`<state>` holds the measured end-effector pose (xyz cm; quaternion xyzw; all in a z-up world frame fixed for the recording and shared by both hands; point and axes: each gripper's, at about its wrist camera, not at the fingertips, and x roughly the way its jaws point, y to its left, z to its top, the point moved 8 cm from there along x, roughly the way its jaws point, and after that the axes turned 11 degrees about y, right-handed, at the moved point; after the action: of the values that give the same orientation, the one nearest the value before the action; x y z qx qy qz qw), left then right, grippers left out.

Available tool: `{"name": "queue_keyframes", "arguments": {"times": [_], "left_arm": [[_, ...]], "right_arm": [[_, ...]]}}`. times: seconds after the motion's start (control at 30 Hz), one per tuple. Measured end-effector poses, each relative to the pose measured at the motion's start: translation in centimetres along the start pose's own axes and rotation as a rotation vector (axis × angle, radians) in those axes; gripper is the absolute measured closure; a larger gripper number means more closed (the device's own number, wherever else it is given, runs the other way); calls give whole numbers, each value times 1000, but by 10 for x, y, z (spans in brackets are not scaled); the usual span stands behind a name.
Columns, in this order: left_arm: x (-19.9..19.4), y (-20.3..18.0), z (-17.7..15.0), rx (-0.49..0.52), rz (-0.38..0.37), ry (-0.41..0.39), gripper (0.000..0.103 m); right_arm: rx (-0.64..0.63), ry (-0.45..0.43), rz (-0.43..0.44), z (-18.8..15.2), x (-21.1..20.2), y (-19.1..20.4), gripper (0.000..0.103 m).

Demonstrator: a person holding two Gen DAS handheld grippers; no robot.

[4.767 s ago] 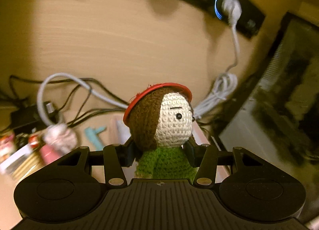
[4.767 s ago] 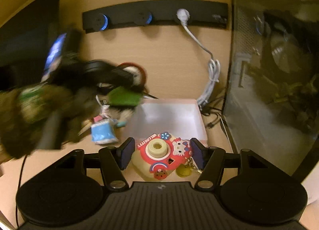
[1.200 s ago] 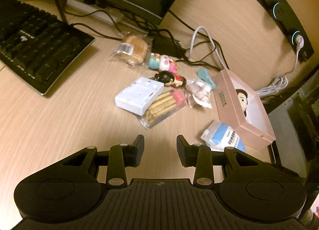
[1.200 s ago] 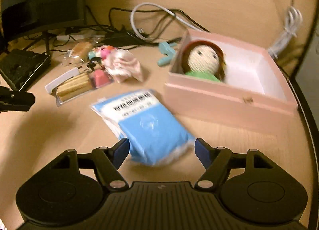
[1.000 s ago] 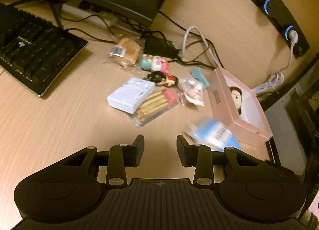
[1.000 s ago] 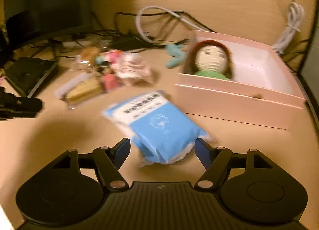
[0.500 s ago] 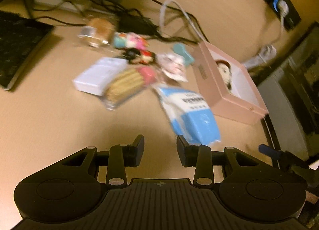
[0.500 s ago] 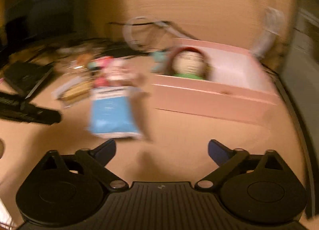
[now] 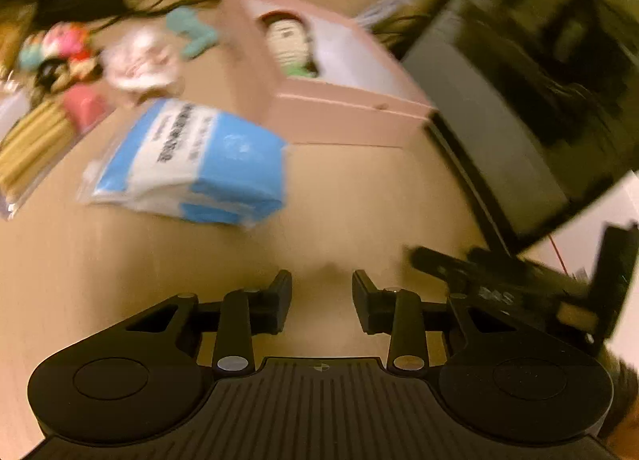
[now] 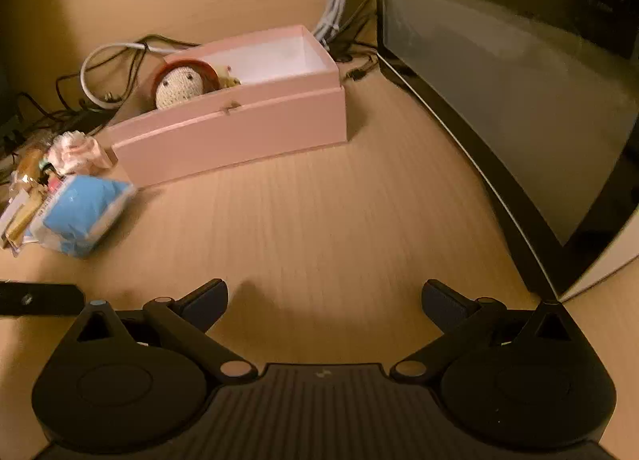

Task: Organize objects

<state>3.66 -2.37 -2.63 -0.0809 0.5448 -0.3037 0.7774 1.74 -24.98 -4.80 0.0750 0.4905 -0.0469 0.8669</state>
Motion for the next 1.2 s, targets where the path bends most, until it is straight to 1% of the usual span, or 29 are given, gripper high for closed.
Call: {"name": "queue_keyframes", "arguments": {"times": [0.03,0.1,0.13,0.2,0.23,0.27,0.3,0.33,0.4,0.43,0.47,0.53,0.6,0.67,0.73,0.77,0.8,0.87,0.9,1.0,1.1,1.2], "left_arm": [[-5,0,0,8,12,-15,66],[-20,9,5,-12,60,-60,66],[-31,14,10,-19,90,-99,68],[-54,23,21,-27,149,-172,68],[-62,27,25,-38,165,-183,68],[-65,31,28,-61,172,-167,68],[-66,37,30,-115,168,-138,68],[-67,44,31,-195,138,-120,68],[-61,50,32,-356,42,-103,68],[-57,51,36,-412,25,-103,68],[-52,52,40,-462,20,-112,68],[-41,54,49,-536,38,-131,68],[-30,52,61,-538,77,-139,68],[-24,50,72,-484,156,-157,68],[-26,46,77,-425,223,-163,67],[-30,46,76,-407,240,-170,67],[-35,46,72,-392,249,-182,67],[-48,52,61,-384,265,-207,67],[-55,56,54,-368,259,-229,67],[-71,76,24,-378,281,-226,67],[-89,98,-5,-426,329,-233,67],[-112,110,-24,-425,390,-261,67]], "right_arm": [[-6,-3,-5,0,0,0,0],[-4,-10,-4,-2,-1,1,0],[-2,-16,-3,-2,-1,1,0],[-20,-24,-11,-4,0,3,0],[-38,-21,-22,-5,0,5,0],[-57,-17,-36,-5,1,6,0],[-72,-16,-47,-6,3,8,0],[-66,-15,-44,-6,2,7,0],[-70,-9,-41,-6,2,7,0],[-73,-4,-41,-6,1,7,0],[-74,0,-41,-6,2,7,0],[-75,6,-42,-5,2,8,0],[-85,10,-38,-6,2,10,0],[-121,25,-17,-8,1,15,0],[-178,57,29,-9,-1,23,0],[-192,56,62,-9,-4,27,0],[-201,31,86,-7,-11,32,0],[-245,-17,120,0,-21,44,0],[-279,-36,145,4,-25,55,0],[-370,-62,214,16,-25,90,0],[-463,-84,229,28,-13,131,0],[-538,-92,239,33,3,171,0]]}}
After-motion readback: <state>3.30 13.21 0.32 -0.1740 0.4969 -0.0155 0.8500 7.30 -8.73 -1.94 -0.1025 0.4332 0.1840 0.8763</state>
